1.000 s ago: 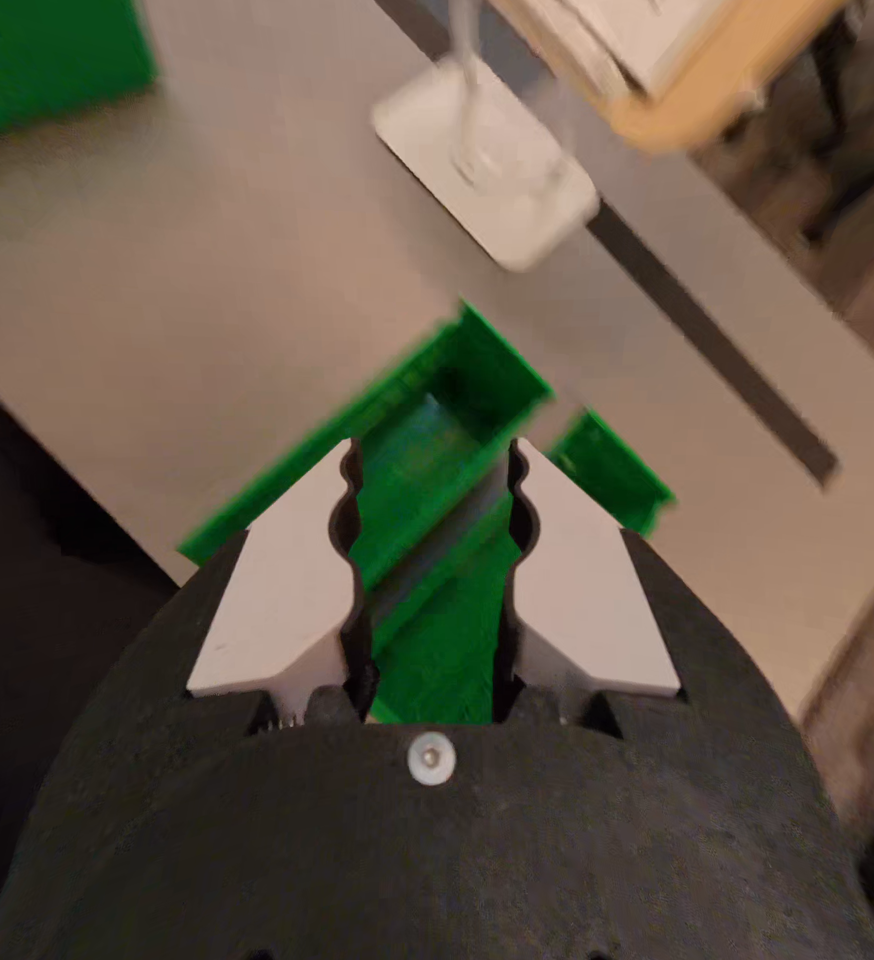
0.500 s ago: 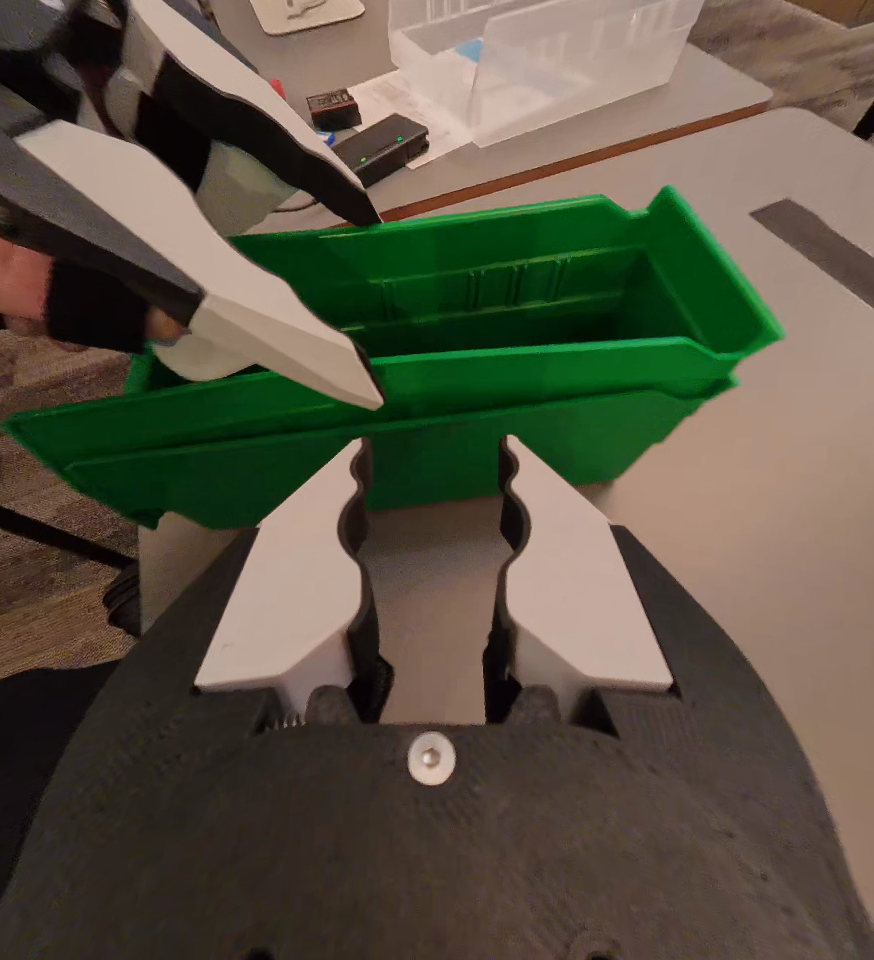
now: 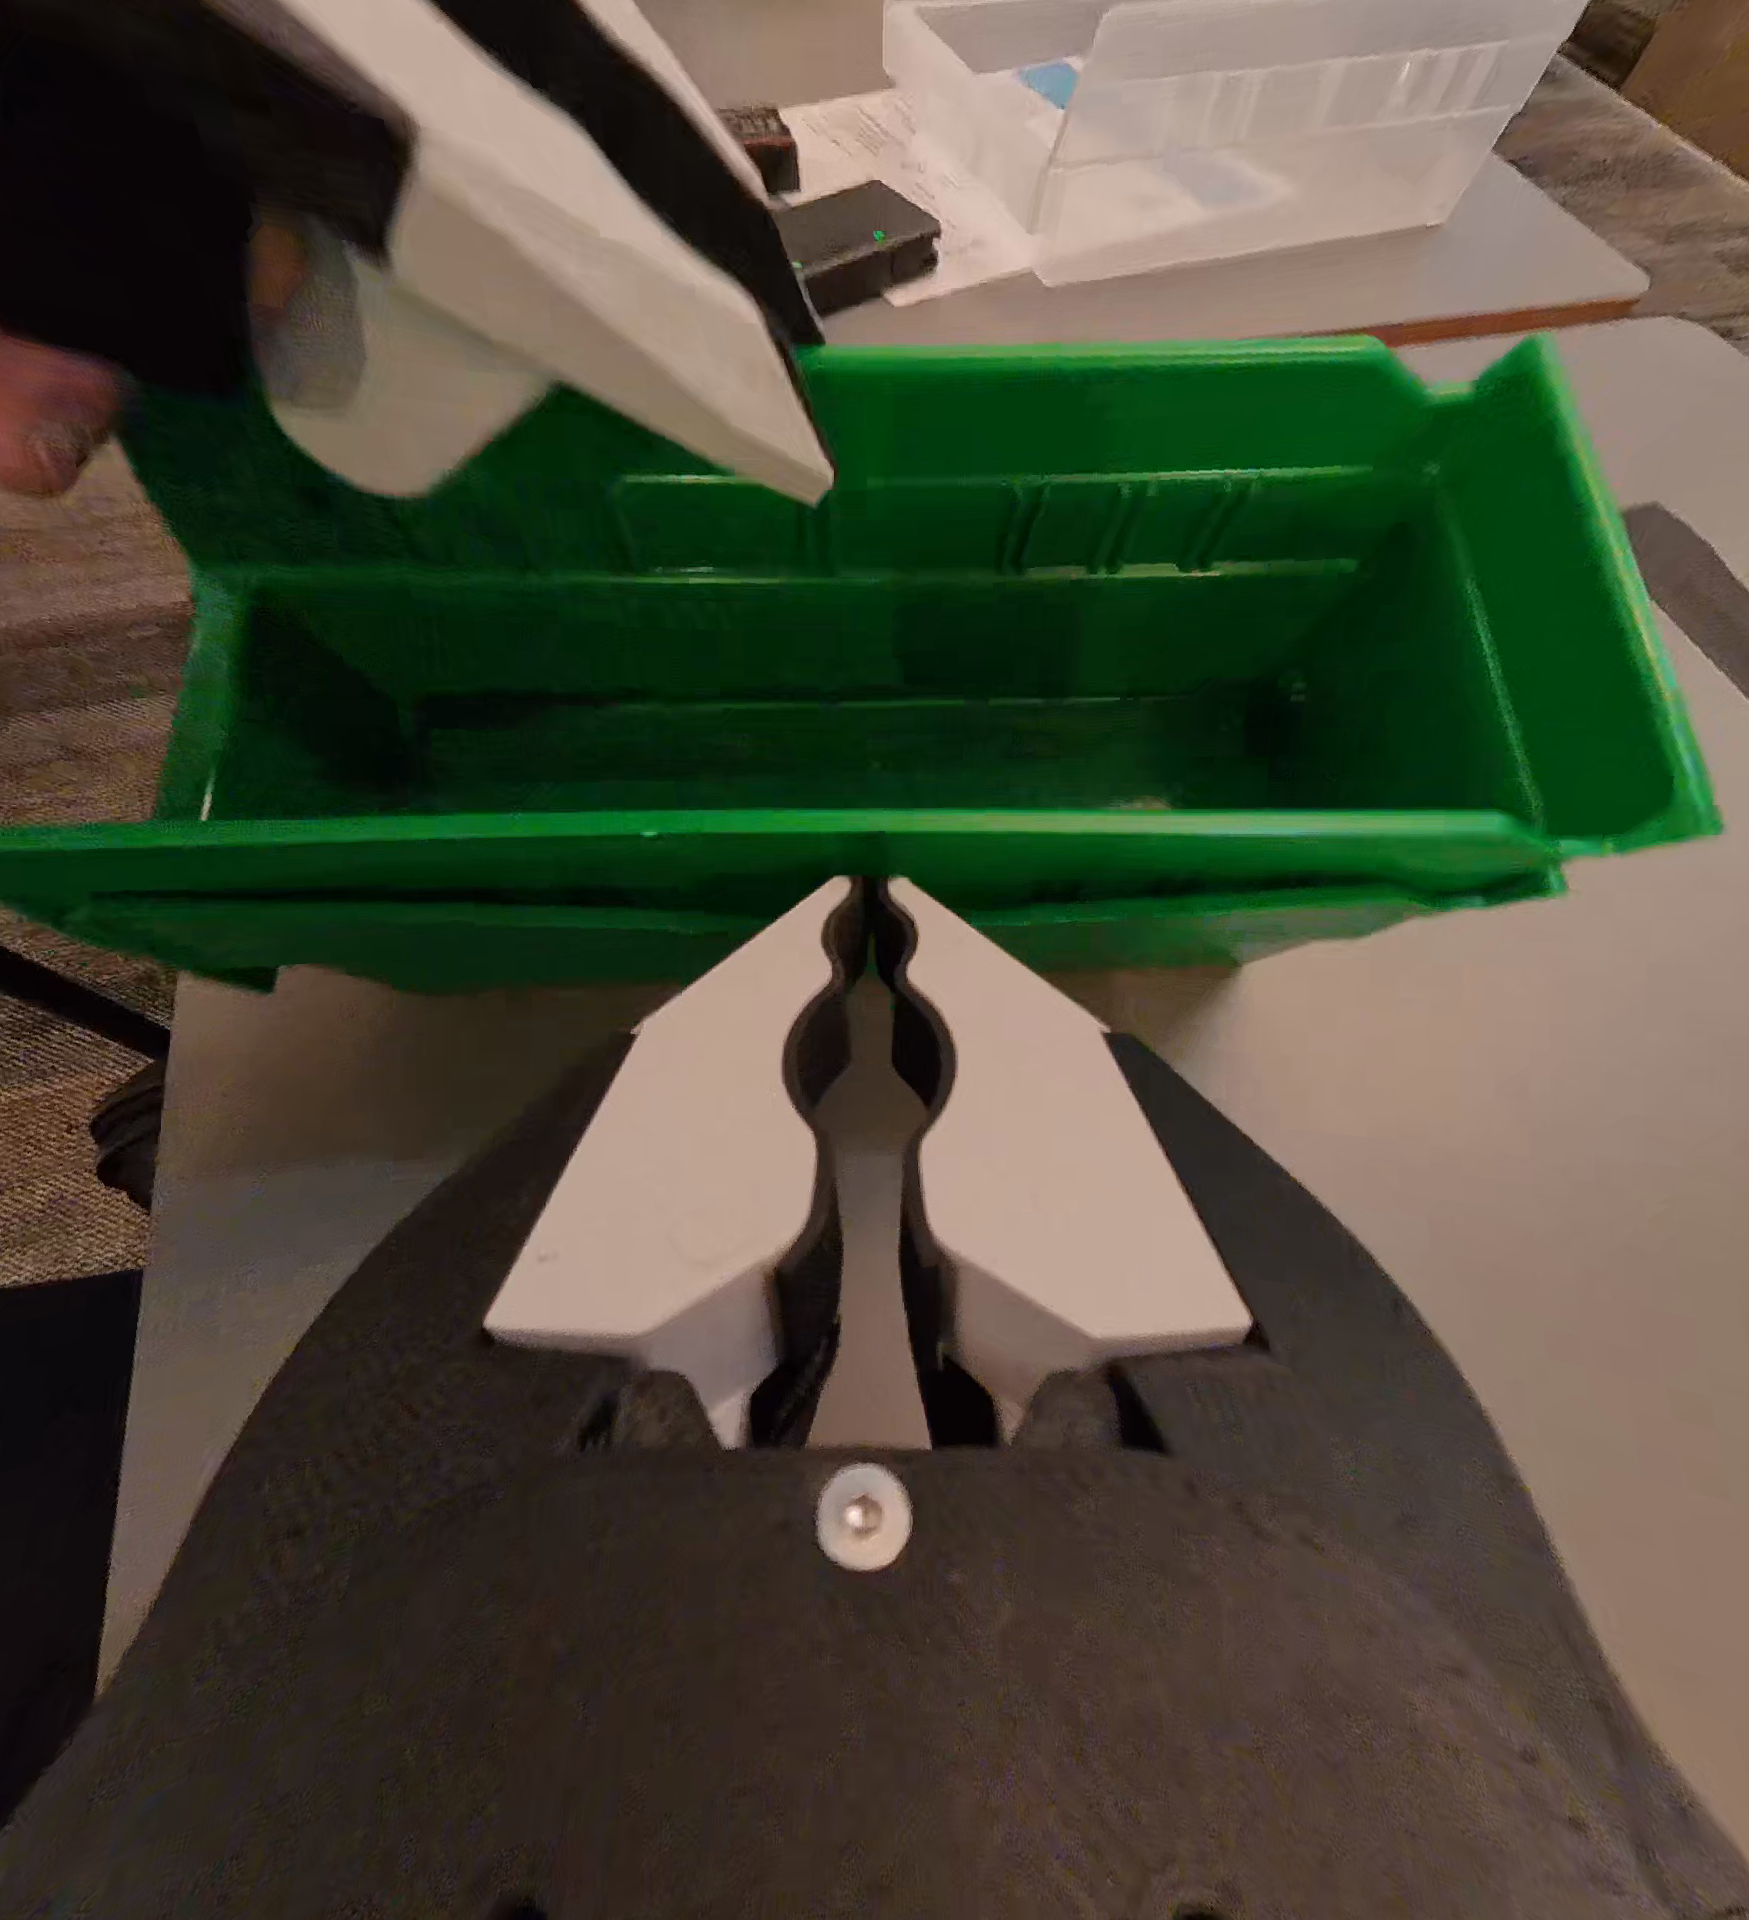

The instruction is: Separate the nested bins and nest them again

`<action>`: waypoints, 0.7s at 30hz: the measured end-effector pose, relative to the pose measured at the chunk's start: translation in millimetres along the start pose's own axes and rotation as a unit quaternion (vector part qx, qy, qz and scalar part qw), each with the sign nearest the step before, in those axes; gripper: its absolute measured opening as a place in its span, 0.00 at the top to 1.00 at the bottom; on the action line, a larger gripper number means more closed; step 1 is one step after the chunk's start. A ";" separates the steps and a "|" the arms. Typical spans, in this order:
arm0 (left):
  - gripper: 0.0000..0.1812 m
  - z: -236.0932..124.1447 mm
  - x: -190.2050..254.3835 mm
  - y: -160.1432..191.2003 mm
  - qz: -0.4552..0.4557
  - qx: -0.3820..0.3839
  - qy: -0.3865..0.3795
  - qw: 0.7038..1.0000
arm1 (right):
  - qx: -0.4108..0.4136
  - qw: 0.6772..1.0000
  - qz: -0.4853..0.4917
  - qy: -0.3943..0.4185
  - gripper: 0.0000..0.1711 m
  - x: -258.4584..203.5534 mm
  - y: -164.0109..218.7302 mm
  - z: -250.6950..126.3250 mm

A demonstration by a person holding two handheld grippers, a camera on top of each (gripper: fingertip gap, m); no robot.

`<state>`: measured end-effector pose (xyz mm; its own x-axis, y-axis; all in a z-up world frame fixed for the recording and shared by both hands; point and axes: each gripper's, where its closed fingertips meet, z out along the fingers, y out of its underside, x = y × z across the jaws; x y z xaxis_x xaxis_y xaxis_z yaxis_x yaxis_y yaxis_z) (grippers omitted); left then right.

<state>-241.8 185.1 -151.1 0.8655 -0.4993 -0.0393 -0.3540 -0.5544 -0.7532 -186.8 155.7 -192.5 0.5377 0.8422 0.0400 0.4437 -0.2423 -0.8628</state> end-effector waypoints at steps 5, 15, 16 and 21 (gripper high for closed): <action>0.73 -7.8 1.2 6.6 -0.012 -0.015 0.051 0.999 | 0.009 1.000 0.003 -0.012 0.98 -6.4 -8.0 2.5; 0.63 -20.6 -42.9 5.8 -0.001 -0.001 -0.023 1.000 | -0.038 0.999 -0.001 -0.012 0.95 -3.1 -7.0 0.1; 0.61 -22.2 -45.7 9.4 -0.007 -0.006 -0.013 1.000 | -0.038 0.999 0.001 -0.013 0.93 -3.9 -6.2 -1.5; 0.67 -16.2 -15.5 61.7 -0.049 -0.115 0.120 0.985 | -0.067 0.998 0.014 -0.016 0.87 -6.0 -1.7 -10.6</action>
<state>-282.8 147.8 -186.3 0.8009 -0.5634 0.2031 -0.3681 -0.7305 -0.5752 -183.2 145.9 -185.9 0.5284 0.8490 -0.0009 0.5218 -0.3256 -0.7885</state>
